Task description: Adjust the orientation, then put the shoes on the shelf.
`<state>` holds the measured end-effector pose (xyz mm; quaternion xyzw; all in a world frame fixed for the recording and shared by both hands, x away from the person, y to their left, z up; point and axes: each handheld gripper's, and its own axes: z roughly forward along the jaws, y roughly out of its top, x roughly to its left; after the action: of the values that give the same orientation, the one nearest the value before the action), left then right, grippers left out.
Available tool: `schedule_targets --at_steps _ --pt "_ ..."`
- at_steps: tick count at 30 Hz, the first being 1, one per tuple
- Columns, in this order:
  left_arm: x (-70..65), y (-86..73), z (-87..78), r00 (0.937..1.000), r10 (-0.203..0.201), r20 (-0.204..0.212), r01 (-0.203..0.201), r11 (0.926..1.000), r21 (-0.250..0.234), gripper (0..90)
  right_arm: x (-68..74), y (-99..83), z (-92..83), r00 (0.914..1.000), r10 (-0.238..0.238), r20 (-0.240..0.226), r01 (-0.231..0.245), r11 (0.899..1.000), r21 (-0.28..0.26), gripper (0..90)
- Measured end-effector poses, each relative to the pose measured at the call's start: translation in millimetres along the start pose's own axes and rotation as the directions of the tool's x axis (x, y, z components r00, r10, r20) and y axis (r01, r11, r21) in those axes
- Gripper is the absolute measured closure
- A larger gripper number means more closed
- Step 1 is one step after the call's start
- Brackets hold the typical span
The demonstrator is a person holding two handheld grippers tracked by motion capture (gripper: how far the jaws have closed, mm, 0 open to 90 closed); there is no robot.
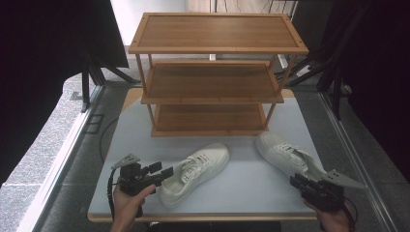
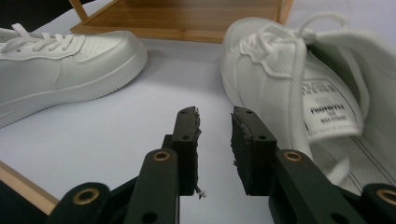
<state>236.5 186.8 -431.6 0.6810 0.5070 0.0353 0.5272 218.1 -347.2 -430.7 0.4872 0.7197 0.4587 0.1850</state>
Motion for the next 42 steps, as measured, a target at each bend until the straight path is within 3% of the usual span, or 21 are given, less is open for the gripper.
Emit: schedule_targets --at_steps 7,14,21,24,26,30,34,37,39,42 --pt "-3.3 0.0 -1.7 0.9984 0.039 -0.041 -0.039 0.9992 -0.004 35.5 5.7 15.9 -0.6 0.9984 -0.051 -0.026 0.049 0.997 -0.057 61.8" --pt "-4.9 13.0 -1.9 0.9947 0.082 -0.062 -0.083 0.9963 -0.020 35.4 -12.5 39.9 0.4 0.9945 -0.104 -0.011 0.104 0.993 -0.064 51.7" --pt "-5.2 28.0 13.3 0.9871 0.148 -0.061 -0.148 0.9890 0.008 35.7 -44.2 63.8 19.0 0.9857 -0.168 0.011 0.168 0.986 0.002 41.4" --pt "-4.0 31.1 21.4 0.9831 0.169 -0.069 -0.167 0.9853 0.035 35.5 -57.7 67.7 27.3 0.9874 -0.158 0.008 0.158 0.987 0.034 40.0" --pt "-4.0 31.8 26.8 0.9791 0.189 -0.076 -0.185 0.9813 0.054 35.3 -64.2 72.0 25.8 0.9873 -0.159 -0.003 0.159 0.987 0.025 40.6" --pt "-3.3 31.0 37.6 0.9734 0.214 -0.084 -0.206 0.9746 0.087 35.2 -69.1 77.6 27.1 0.9812 -0.193 0.000 0.193 0.980 0.054 39.9" --pt "-1.0 32.2 42.3 0.9770 0.202 -0.069 -0.196 0.9775 0.078 35.1 -77.9 76.0 34.1 0.9786 -0.206 -0.005 0.206 0.975 0.088 39.1" --pt "-1.8 33.3 44.1 0.9703 0.231 -0.071 -0.225 0.9703 0.090 36.5 -85.1 70.4 40.8 0.9779 -0.205 -0.041 0.208 0.972 0.112 40.2" --pt "-2.9 33.5 44.1 0.9649 0.254 -0.068 -0.247 0.9645 0.094 37.5 -89.5 69.5 43.6 0.9800 -0.185 -0.072 0.193 0.975 0.113 41.2" --pt "-4.2 33.2 40.6 0.9649 0.260 -0.039 -0.256 0.9626 0.090 37.5 -93.5 69.0 47.5 0.9761 -0.203 -0.078 0.212 0.969 0.129 42.4"
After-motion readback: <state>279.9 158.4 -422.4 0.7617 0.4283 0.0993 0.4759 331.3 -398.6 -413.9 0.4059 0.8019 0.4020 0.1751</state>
